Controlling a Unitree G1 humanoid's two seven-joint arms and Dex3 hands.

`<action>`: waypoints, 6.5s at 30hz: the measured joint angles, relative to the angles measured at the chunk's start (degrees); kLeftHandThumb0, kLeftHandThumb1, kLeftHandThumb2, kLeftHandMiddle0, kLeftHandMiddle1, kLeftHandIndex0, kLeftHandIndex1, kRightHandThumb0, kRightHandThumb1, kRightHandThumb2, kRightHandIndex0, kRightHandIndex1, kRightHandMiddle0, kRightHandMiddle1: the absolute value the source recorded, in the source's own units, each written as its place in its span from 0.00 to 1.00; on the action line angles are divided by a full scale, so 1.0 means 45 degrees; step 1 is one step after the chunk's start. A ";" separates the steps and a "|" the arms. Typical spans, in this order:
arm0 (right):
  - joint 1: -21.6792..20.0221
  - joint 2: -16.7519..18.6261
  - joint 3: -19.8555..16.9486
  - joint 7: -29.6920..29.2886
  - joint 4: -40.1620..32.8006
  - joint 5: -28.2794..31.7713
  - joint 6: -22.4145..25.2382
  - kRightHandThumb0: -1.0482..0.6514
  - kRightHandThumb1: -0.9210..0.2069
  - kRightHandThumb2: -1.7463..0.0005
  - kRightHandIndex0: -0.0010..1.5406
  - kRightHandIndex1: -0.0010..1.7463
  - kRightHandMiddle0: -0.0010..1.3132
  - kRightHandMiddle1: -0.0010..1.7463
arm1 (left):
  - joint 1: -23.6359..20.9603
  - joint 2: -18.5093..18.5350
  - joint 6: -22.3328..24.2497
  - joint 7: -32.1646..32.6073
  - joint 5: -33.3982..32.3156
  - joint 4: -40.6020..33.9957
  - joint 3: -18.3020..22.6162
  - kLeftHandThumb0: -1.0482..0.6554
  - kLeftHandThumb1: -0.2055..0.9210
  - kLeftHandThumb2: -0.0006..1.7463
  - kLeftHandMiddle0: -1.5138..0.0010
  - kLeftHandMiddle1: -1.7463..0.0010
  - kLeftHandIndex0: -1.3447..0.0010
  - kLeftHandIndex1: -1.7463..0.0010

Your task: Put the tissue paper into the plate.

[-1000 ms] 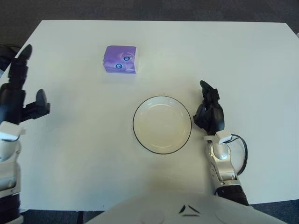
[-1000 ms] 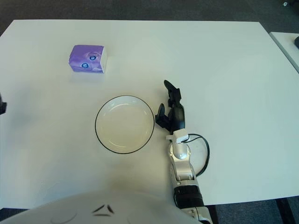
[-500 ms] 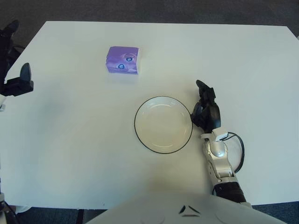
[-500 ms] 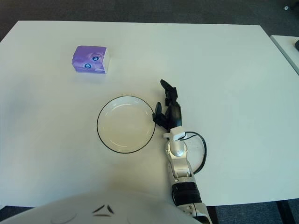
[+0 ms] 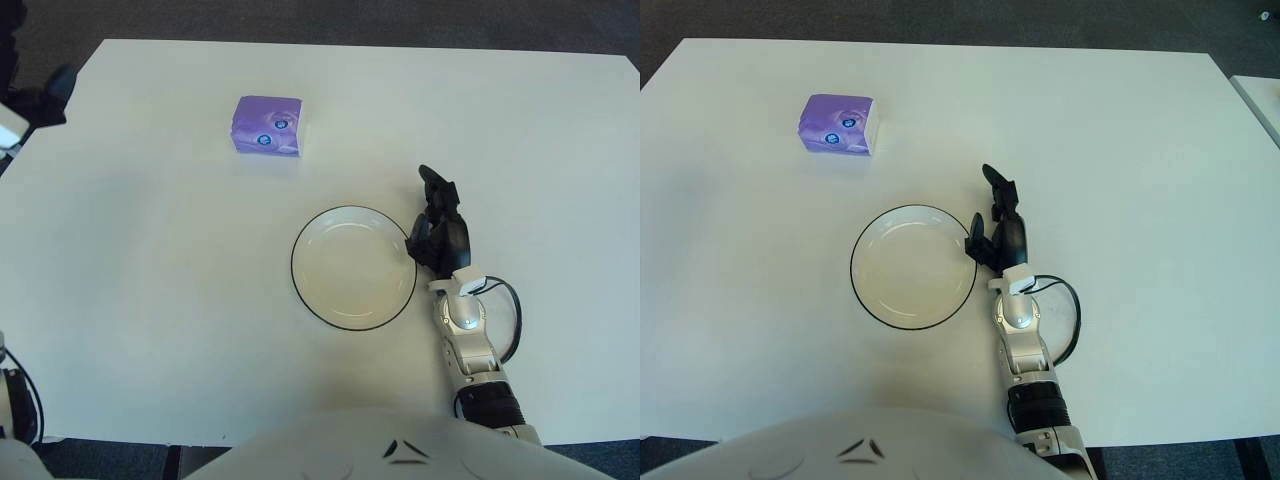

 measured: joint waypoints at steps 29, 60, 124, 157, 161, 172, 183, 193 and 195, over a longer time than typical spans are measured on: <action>-0.0580 -0.0064 -0.0081 -0.0041 0.0408 0.0000 0.0116 0.21 0.00 0.48 0.15 0.01 0.00 0.31 | -1.2008 -0.1955 -0.2655 -0.1071 0.3929 1.1021 -0.7344 0.00 1.00 0.24 1.00 1.00 1.00 1.00; -0.1162 -0.0061 -0.0300 -0.0027 0.0938 0.0100 0.0073 0.22 0.00 0.51 0.14 0.00 0.00 0.30 | -1.3481 -0.5776 -0.2115 0.2446 0.6065 1.6295 -1.0528 0.00 1.00 0.55 1.00 1.00 1.00 0.89; -0.1443 -0.0070 -0.0507 0.0149 0.1229 0.0439 0.0012 0.23 0.00 0.51 0.15 0.01 0.00 0.33 | -1.2515 -0.6329 -0.2278 -0.3876 0.6432 1.6633 -1.2212 0.00 1.00 0.67 0.88 0.98 1.00 0.64; -0.2063 -0.0189 -0.0616 0.0484 0.1887 0.0685 -0.0097 0.27 0.00 0.51 0.17 0.01 0.00 0.36 | -1.2520 -0.6089 -0.2188 -0.4805 0.6545 1.6608 -1.2507 0.00 1.00 0.64 0.93 1.00 1.00 0.72; -0.2062 -0.0185 -0.0644 0.0578 0.1903 0.0806 -0.0137 0.27 0.00 0.50 0.17 0.01 0.00 0.36 | -1.2362 -0.6087 -0.2240 -0.4641 0.6546 1.6596 -1.2509 0.00 1.00 0.63 0.94 1.00 1.00 0.74; -0.2056 -0.0177 -0.0696 0.0677 0.1948 0.0980 -0.0215 0.28 0.00 0.51 0.17 0.01 0.00 0.37 | -1.1994 -0.6061 -0.2359 -0.3599 0.6842 1.6560 -1.2934 0.00 1.00 0.61 0.97 1.00 1.00 0.78; -0.2045 -0.0167 -0.0709 0.0676 0.1948 0.0982 -0.0216 0.28 0.00 0.50 0.18 0.02 0.00 0.38 | -1.1736 -0.5989 -0.2920 -0.2218 0.7261 1.6564 -1.3511 0.00 1.00 0.61 0.96 0.99 1.00 0.75; -0.2031 -0.0142 -0.0719 0.0666 0.1947 0.0981 -0.0221 0.28 0.00 0.50 0.19 0.02 0.00 0.40 | -1.1553 -0.5850 -0.3377 -0.1297 0.7432 1.6568 -1.3704 0.00 1.00 0.58 0.92 0.98 1.00 0.68; -0.2026 -0.0125 -0.0718 0.0666 0.1946 0.0981 -0.0224 0.28 0.00 0.50 0.19 0.02 0.00 0.41 | -1.1528 -0.5841 -0.3462 -0.1143 0.7447 1.6569 -1.3723 0.00 1.00 0.58 0.92 0.98 1.00 0.67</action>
